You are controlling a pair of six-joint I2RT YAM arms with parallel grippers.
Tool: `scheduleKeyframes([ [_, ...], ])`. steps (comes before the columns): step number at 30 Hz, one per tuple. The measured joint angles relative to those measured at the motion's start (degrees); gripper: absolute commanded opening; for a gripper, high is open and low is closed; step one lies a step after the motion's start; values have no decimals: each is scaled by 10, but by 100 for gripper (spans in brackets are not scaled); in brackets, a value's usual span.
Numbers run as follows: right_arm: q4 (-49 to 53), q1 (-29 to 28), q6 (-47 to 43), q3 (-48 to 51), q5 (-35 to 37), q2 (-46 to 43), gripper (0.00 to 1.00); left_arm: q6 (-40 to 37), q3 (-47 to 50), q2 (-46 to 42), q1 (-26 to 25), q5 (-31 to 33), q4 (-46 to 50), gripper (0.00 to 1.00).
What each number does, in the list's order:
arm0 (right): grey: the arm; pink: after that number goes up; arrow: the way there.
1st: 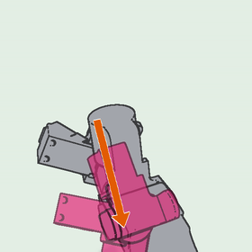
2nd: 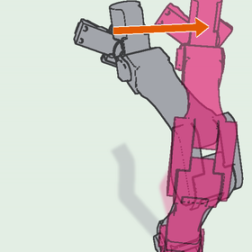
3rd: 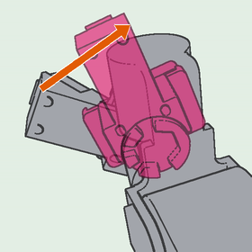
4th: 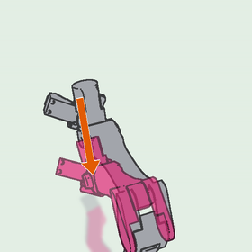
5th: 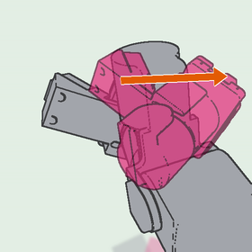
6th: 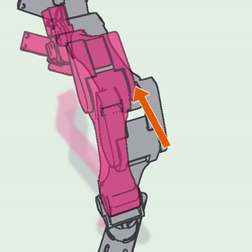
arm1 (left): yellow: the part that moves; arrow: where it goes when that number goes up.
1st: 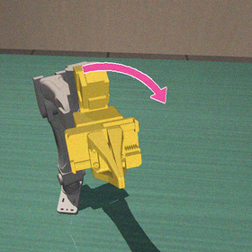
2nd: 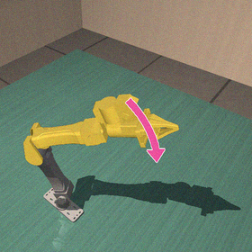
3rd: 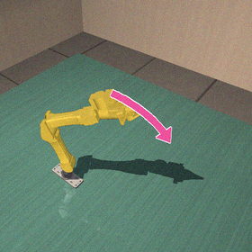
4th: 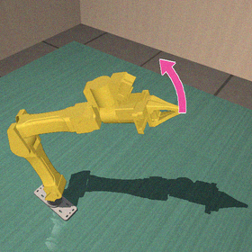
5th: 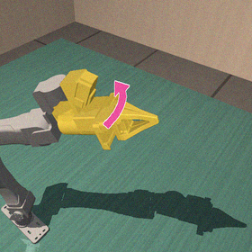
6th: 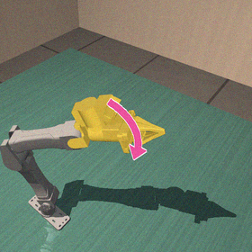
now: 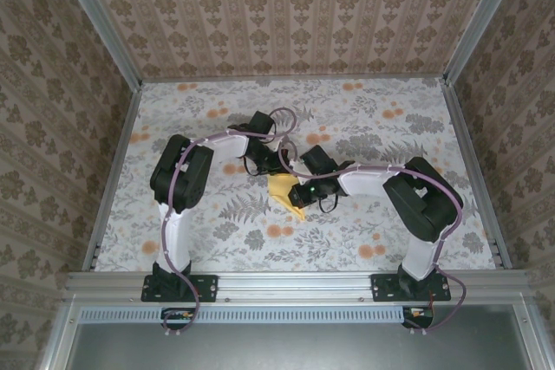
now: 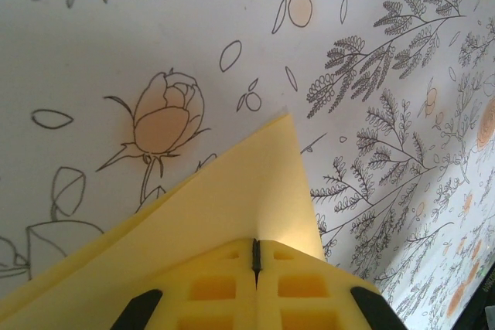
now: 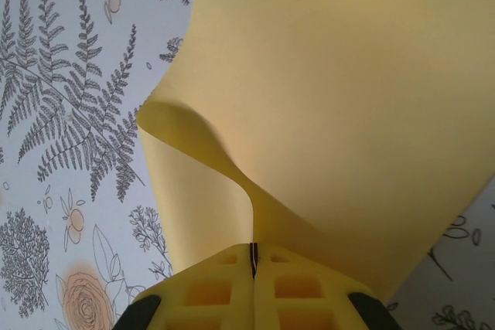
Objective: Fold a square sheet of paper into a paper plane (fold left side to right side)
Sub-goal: Third fold the triangle at the center of the table.
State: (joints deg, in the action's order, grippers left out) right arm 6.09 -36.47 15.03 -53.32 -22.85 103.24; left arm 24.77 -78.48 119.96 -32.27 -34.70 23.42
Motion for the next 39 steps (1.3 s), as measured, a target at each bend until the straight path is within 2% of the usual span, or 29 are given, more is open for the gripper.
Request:
scheduleKeyframes([
  [39, 4, 9, 0, 7, 24, -29, 0, 0, -3, 1, -7, 10, 0, 3],
])
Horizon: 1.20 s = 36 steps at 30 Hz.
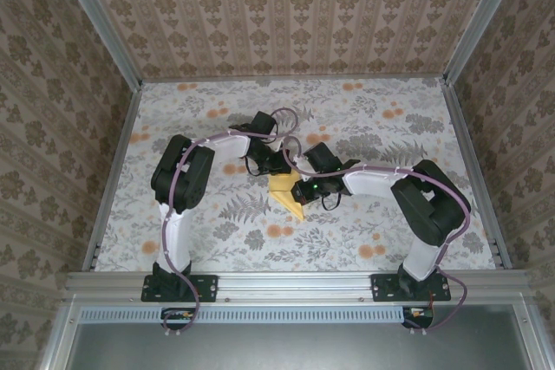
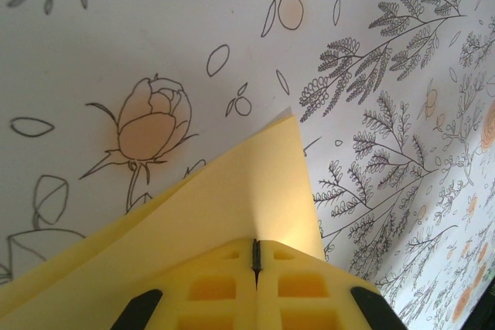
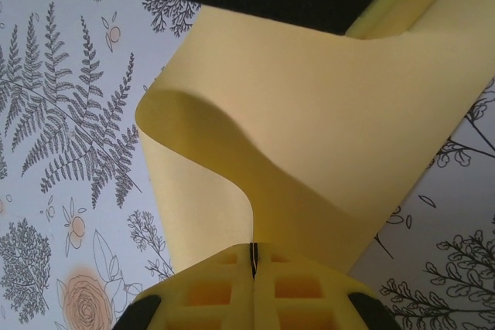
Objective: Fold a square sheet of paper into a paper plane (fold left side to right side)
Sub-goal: Third fold the triangle at the center of the table.
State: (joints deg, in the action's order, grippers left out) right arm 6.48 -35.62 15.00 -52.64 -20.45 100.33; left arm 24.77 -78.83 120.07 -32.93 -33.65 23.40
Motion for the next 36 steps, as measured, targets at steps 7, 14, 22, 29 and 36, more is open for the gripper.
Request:
scheduleKeyframes([
  [7, 0, 0, 0, 0, 8, 3, 0, 0, 0, 0, 0, 0, 0, 3],
  [14, 0, 0, 0, -2, 7, 21, 0, 0, 0, 0, 0, 0, 0, 3],
  [22, 3, 0, -1, -8, 7, 25, 0, -3, -2, 0, -1, 4, 2, 12],
  [29, 6, 0, -9, -9, 7, 25, 0, -24, -12, -12, 0, 24, 37, 24],
  [36, 7, 0, -16, -9, 7, 25, 0, -33, -2, -110, 40, 45, 69, 21],
])
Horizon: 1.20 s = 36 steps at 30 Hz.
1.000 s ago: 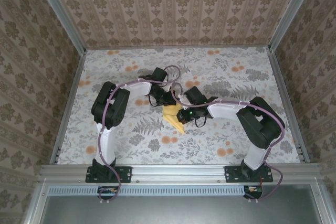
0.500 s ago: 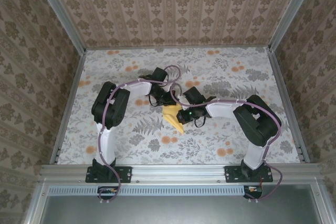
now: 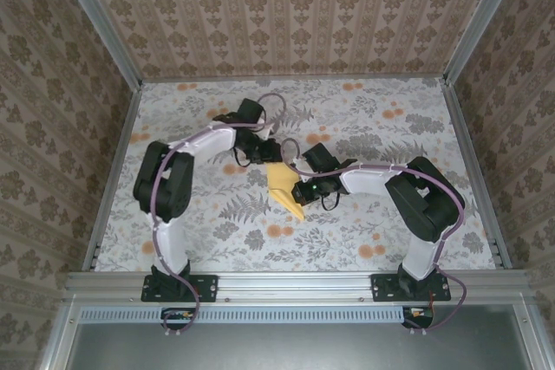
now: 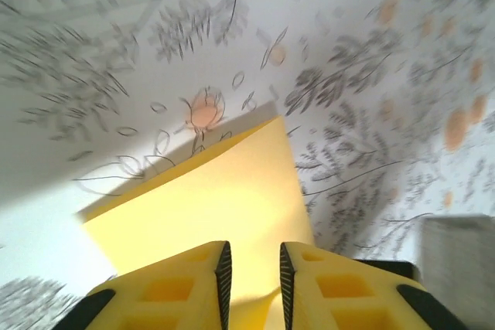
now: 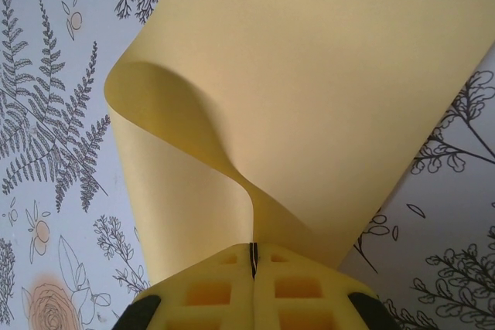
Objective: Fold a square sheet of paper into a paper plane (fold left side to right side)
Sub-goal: Third fold the triangle at the center of the table.
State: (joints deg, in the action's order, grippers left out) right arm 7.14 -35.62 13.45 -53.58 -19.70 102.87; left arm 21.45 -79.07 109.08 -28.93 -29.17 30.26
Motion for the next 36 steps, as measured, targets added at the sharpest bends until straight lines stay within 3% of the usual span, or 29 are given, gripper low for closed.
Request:
scheduleKeyframes([
  [6, 2, 0, -1, -1, 0, 0, 0, 10, 82, -108, 9, -20, -25, 11],
  [15, 7, 0, -4, -3, 0, 0, 0, 64, 223, -120, -56, -57, -93, 9],
  [24, 9, 0, -12, -4, 0, 1, 0, 90, 233, -89, -70, -58, -155, 8],
  [36, 15, 0, -13, -7, 2, 2, 0, 90, 238, -68, -71, -45, -167, 7],
])
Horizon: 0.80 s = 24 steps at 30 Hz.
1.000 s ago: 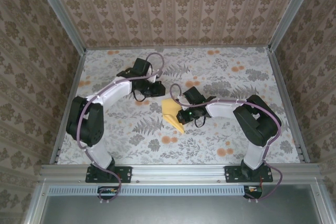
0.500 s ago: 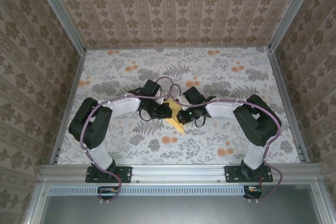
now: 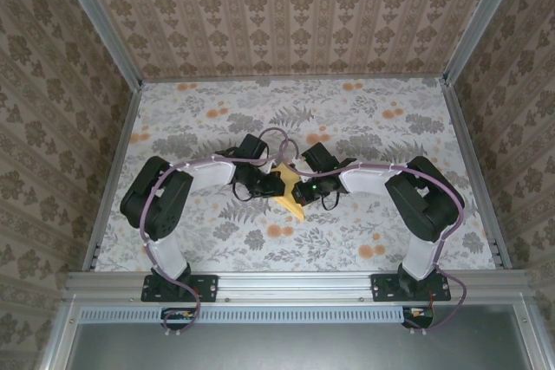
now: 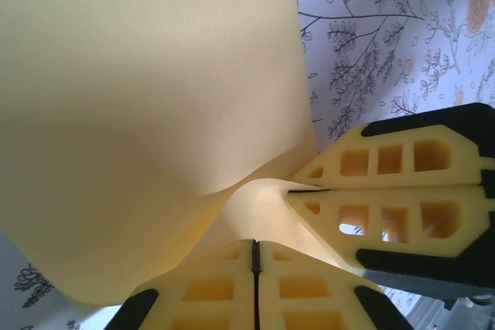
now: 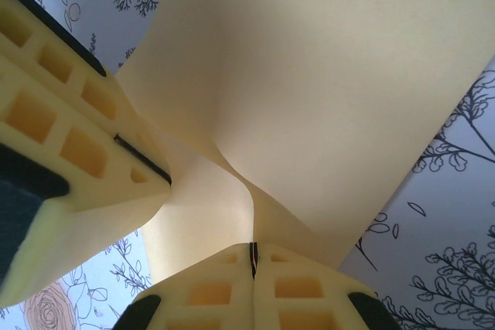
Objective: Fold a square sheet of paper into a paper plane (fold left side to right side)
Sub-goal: Third fold the triangle at the center of the table.
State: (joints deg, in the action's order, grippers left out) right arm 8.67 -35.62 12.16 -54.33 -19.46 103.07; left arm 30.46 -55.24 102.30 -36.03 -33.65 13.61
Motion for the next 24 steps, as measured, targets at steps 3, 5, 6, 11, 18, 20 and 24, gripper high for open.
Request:
scheduleKeyframes([
  [3, 0, 0, 0, 0, 0, 0, 0, 0, 1, 3, 0, 7, 0, 7],
  [5, 0, 0, 0, 0, 0, 0, 0, 0, 1, 8, 0, 9, -1, 7],
  [6, 0, 0, 0, 0, 0, 0, 0, 0, 1, 11, 0, 11, -2, 7],
  [11, 0, 0, 0, 0, 0, 0, 0, 0, 1, 19, 0, 18, -3, 6],
  [18, 1, 3, 10, 0, -3, -2, 12, -1, 7, 20, 0, 18, -13, 6],
  [20, 6, 7, 18, 1, -3, -9, 19, -1, 9, 20, 0, 18, -19, 6],
  [24, 25, 31, 41, 21, -5, -63, 30, -2, 12, 20, 0, 17, -24, 6],
])
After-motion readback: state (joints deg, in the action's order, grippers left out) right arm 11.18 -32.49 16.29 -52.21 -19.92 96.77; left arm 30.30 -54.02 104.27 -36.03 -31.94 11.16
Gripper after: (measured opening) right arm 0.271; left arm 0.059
